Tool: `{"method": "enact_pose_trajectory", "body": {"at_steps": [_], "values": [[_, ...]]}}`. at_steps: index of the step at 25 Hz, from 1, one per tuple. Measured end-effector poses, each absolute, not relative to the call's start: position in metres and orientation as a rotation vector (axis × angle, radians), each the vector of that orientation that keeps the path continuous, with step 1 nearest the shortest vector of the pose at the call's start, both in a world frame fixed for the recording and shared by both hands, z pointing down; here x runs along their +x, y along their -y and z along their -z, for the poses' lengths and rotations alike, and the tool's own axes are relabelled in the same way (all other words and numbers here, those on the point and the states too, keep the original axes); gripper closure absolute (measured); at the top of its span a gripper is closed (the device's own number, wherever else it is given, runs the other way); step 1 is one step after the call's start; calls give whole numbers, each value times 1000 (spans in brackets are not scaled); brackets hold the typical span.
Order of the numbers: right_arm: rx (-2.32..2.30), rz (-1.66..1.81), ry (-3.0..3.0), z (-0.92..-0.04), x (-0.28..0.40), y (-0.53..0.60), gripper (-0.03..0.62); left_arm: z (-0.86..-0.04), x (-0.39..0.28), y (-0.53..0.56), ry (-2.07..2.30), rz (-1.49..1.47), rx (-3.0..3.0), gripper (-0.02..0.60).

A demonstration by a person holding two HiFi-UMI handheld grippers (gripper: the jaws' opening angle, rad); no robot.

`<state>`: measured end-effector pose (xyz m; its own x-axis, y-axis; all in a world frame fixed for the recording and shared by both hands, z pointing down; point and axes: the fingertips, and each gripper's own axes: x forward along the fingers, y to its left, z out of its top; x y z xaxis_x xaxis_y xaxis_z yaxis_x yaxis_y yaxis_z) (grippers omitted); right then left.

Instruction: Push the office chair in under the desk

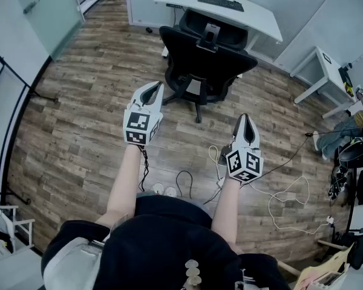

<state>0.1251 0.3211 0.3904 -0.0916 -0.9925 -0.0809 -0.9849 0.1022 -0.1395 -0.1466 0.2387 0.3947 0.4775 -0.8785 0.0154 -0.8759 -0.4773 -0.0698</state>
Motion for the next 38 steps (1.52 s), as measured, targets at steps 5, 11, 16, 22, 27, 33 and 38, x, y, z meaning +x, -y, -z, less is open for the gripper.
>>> {"method": "enact_pose_trajectory", "body": {"at_steps": [5,11,16,22,27,33,38], "values": [[-2010,76,-2202,-389,125,-326,583,-393,-147,-242,-1574,78,-2657,574],[-2008,76,-2198,-389,125,-328,585,-393,-145,-243,-1563,83,-2661,574],[-2008,77,-2192,-388,124,-328,583,-394,-145,-241,-1558,84,-2669,574],[-2004,74,-2184,-387,124,-327,583,-398,-143,-239,-1550,102,-2678,574],[-1993,67,-2201,-388,117,-329,583,-400,-146,-241,-1557,104,-2682,573],[-1962,71,-2215,-390,111,-327,548,-395,-148,-243,-1516,-3,-2730,541],[-1882,79,-2217,-385,103,-325,440,-390,-148,-243,-1472,-67,-2748,444]]}}
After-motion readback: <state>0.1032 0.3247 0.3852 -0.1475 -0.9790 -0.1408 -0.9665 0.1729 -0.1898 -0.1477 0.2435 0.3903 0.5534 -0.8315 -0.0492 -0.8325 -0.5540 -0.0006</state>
